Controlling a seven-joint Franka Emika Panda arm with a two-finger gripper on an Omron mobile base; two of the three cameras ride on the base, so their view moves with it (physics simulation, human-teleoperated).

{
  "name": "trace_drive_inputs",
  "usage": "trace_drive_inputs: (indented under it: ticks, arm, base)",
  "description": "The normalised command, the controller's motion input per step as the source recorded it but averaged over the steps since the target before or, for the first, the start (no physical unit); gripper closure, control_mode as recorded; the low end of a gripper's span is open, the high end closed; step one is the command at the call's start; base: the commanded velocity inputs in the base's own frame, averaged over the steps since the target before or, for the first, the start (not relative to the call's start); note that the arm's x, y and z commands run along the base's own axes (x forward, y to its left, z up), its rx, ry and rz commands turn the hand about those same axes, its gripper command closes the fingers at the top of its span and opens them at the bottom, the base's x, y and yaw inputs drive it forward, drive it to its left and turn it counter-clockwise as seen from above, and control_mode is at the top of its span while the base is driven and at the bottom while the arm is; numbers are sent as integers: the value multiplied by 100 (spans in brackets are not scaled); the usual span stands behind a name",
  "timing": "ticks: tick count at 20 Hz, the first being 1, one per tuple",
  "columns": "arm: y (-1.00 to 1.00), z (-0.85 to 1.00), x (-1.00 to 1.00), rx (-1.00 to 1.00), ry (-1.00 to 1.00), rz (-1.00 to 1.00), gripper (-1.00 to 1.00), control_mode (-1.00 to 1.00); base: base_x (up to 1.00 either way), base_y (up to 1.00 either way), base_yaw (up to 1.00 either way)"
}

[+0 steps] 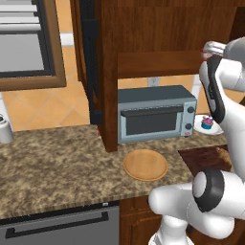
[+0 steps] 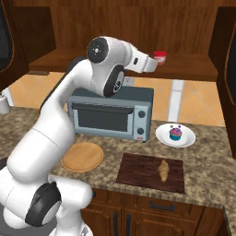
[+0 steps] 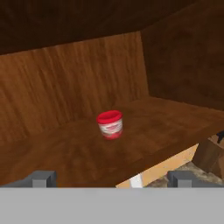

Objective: From the different types of pastries on the counter, select a croissant and place it on the cutting board. Then retrieve a jar of jam from the cabinet and place it alongside the croissant on the cutting board.

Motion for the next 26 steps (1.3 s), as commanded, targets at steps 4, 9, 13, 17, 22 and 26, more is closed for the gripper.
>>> trace_drive_inputs:
  ticks: [4,9,13,17,22,26]
  arm:
    - [0,31,11,0,2,0,-100,-100]
    - [0,34,33,0,19,0,-100,-100]
    - [-1,32,21,0,25,0,-100,-100]
    - [-19,-1,1,-2,0,0,-100,-100]
    - [-26,-47,0,-6,-17,0,-100,-100]
    - [-7,-36,0,-9,-23,1,-100,-100]
  base:
    - [0,0,0]
    - [0,0,0]
    - [0,0,0]
    - [0,0,0]
    - [0,0,0]
    - [0,0,0]
